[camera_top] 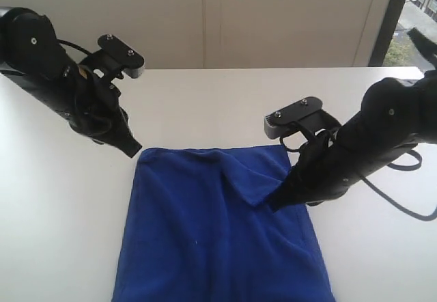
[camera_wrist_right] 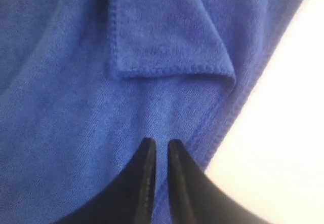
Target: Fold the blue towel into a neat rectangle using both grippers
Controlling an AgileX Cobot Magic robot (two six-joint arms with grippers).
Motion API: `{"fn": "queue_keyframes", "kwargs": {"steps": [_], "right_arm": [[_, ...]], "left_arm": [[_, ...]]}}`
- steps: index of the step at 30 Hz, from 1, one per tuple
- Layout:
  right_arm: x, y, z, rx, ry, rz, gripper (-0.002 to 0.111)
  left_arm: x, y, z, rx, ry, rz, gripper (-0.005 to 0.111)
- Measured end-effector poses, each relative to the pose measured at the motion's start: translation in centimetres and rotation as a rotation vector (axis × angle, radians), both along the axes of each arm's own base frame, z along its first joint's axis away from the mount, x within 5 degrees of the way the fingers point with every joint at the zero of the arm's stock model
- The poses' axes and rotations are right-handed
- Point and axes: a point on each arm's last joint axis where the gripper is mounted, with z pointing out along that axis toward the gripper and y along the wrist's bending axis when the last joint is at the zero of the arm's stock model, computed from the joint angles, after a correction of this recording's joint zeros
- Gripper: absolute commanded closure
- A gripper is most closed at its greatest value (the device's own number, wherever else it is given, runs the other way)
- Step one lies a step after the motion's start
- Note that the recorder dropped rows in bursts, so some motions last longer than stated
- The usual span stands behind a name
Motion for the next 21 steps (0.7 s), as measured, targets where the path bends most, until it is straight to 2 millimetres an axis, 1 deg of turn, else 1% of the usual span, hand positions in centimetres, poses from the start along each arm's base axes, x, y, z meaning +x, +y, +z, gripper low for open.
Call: {"fn": "queue_keyframes", "kwargs": {"steps": [3, 4, 7, 9, 11, 13, 14, 16, 19, 21], "right_arm": [[0.2, -0.1, 1.1, -0.009, -0.056, 0.019, 0.072], [0.3, -0.1, 1.5, -0.014, -0.077, 0.033, 0.072], [0.8, 0.1, 2.6, -0.014, -0.106, 0.051, 0.074], [0.9, 0.2, 3.3, -0.014, -0.085, 0.063, 0.076], [1.0, 0.4, 4.0, -0.013, -0.046, 0.074, 0.077], [1.4, 0.6, 4.8, -0.014, -0.022, 0.085, 0.077], [2.0, 0.8, 5.5, -0.020, 0.000, 0.098, 0.077], [2.9, 1.1, 6.3, -0.030, 0.024, 0.115, 0.077], [4.0, 1.4, 5.5, -0.059, 0.092, 0.145, 0.077], [4.5, 1.6, 3.6, -0.084, 0.162, 0.180, 0.076]], "left_arm": [[-1.3, -0.2, -0.5, -0.025, 0.131, -0.018, 0.107], [-1.8, -0.5, -0.9, -0.039, 0.160, -0.037, 0.107], [-3.6, -2.1, -2.2, -0.087, 0.214, -0.121, 0.107], [-5.2, -3.2, -3.5, -0.099, 0.234, -0.180, 0.107], [-6.7, -4.0, -4.6, -0.091, 0.248, -0.214, 0.107], [-8.1, -4.5, -5.8, -0.076, 0.266, -0.239, 0.107], [-9.1, -4.7, -6.7, -0.064, 0.273, -0.251, 0.107], [-10.2, -4.7, -7.7, -0.048, 0.294, -0.258, 0.107], [-10.9, -4.1, -8.8, -0.031, 0.307, -0.239, 0.107], [-11.4, -3.6, -9.6, -0.018, 0.328, -0.220, 0.107]]}}
